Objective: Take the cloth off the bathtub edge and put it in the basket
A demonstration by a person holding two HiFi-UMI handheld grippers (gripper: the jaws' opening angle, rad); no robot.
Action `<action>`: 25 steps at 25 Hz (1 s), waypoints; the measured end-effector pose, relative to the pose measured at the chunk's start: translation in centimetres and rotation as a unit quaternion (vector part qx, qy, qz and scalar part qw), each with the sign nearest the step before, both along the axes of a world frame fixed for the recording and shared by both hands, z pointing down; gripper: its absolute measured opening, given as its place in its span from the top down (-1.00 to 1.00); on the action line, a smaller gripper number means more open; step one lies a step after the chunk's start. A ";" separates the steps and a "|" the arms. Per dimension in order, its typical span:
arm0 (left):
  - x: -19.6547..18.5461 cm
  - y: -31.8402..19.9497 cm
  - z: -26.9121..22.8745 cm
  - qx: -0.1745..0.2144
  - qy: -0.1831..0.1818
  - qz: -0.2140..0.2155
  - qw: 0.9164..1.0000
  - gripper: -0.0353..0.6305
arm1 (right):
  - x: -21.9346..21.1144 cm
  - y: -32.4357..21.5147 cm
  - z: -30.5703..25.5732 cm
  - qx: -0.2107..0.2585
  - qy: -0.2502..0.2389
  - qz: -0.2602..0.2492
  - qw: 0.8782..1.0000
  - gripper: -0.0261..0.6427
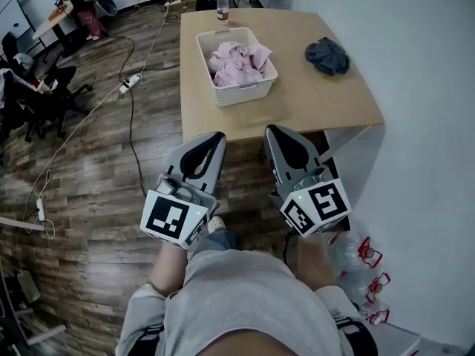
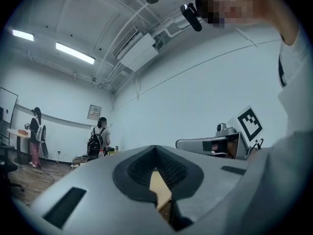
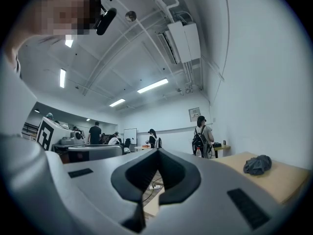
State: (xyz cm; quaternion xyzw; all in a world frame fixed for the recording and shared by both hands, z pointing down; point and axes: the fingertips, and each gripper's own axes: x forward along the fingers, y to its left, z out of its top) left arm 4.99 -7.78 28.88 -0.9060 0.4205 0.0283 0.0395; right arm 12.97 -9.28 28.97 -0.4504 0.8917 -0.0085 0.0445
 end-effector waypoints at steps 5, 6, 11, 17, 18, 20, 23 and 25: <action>0.4 2.6 0.0 -0.001 -0.002 -0.005 1.000 0.90 | 0.4 2.4 0.1 -0.003 -0.005 -0.002 1.000 0.89; 0.5 2.9 0.0 -0.001 -0.003 -0.005 1.000 0.90 | 0.5 2.7 0.1 -0.002 -0.004 -0.002 1.000 0.89; 0.7 3.9 -0.1 0.000 -0.004 -0.008 1.000 0.90 | 0.8 3.7 0.0 -0.005 -0.009 -0.002 1.000 0.89; 1.0 4.8 -0.3 0.003 -0.005 -0.006 1.000 0.90 | 1.0 4.6 -0.1 -0.003 -0.003 -0.003 1.000 0.89; 1.0 4.9 -0.4 0.003 -0.005 -0.005 1.000 0.90 | 1.0 4.7 -0.1 -0.003 -0.003 -0.003 1.000 0.89; 1.2 4.9 -0.4 0.003 -0.006 -0.003 1.000 0.90 | 1.2 4.7 -0.1 -0.005 -0.006 -0.001 1.000 0.89; 1.4 5.0 -0.5 0.005 -0.008 0.000 1.000 0.90 | 1.3 4.8 0.0 -0.008 -0.011 0.003 1.000 0.89; 1.5 5.0 -0.5 0.006 -0.010 0.001 1.000 0.90 | 1.3 4.8 0.0 -0.008 -0.011 0.003 1.000 0.89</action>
